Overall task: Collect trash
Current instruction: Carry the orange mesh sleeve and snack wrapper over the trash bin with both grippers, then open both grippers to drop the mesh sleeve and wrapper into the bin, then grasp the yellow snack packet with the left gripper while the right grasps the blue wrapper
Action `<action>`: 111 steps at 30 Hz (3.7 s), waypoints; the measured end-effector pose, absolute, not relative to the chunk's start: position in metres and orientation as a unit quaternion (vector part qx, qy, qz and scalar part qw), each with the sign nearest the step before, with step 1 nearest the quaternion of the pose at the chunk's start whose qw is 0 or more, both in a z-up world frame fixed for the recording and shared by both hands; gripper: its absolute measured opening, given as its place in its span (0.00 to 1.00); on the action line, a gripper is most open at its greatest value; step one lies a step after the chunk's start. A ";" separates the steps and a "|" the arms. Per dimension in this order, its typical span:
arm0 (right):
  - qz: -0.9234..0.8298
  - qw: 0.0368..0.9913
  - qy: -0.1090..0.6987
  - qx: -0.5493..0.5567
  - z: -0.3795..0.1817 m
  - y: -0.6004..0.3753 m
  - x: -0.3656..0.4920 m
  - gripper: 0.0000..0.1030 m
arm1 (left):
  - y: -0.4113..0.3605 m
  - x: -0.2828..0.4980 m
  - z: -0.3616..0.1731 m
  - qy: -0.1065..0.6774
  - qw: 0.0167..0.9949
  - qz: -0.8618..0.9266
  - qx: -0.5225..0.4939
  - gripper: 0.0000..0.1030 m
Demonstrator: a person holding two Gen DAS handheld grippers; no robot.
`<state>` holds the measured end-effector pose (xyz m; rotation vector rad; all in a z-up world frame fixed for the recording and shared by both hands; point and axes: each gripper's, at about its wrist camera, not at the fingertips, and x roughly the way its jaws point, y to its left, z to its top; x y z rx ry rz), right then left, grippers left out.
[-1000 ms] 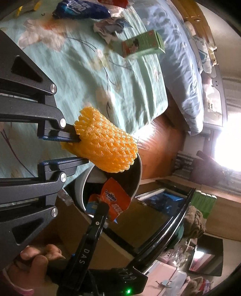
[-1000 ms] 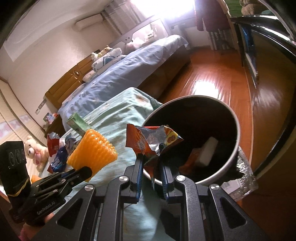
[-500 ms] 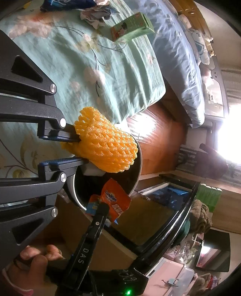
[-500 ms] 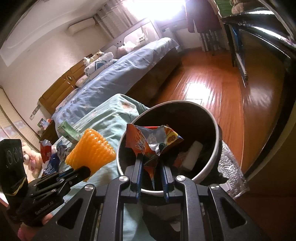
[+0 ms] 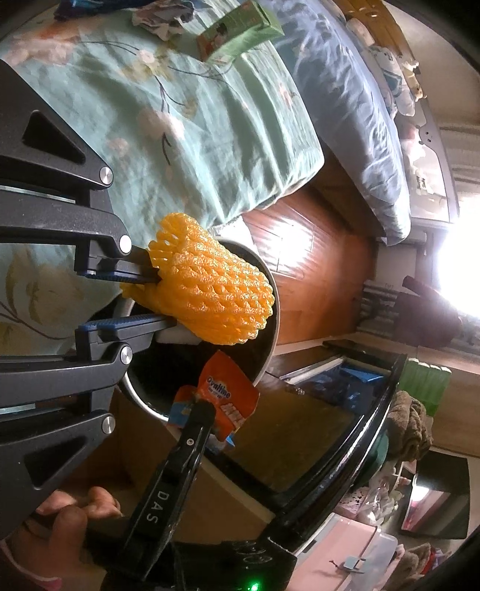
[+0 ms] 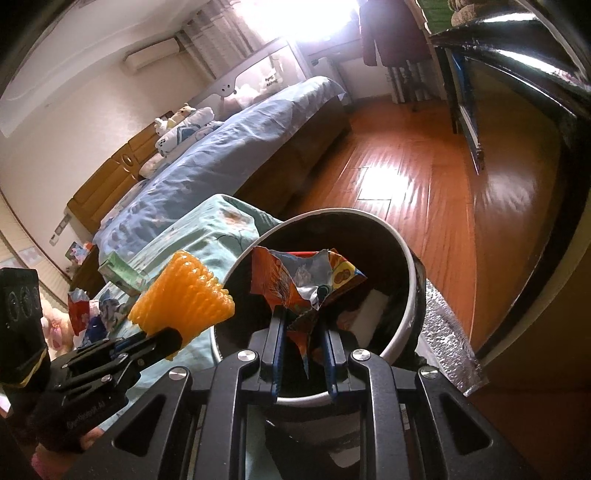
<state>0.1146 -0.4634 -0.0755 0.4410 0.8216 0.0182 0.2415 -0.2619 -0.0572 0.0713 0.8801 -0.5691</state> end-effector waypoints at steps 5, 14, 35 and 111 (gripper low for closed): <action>0.003 0.893 0.398 0.211 -0.077 -0.467 0.122 0.18 | -0.270 0.248 -0.058 0.422 0.863 -0.276 0.040 0.14; -0.002 0.890 0.404 0.210 -0.081 -0.468 0.130 0.18 | -0.276 0.257 -0.063 0.427 0.860 -0.277 0.040 0.15; -0.008 0.885 0.407 0.226 -0.084 -0.472 0.131 0.56 | -0.265 0.248 -0.061 0.423 0.865 -0.267 0.027 0.50; 0.295 0.831 0.458 0.113 -0.092 -0.119 0.169 0.66 | 0.047 0.098 -0.055 0.399 0.908 0.036 -0.121 0.51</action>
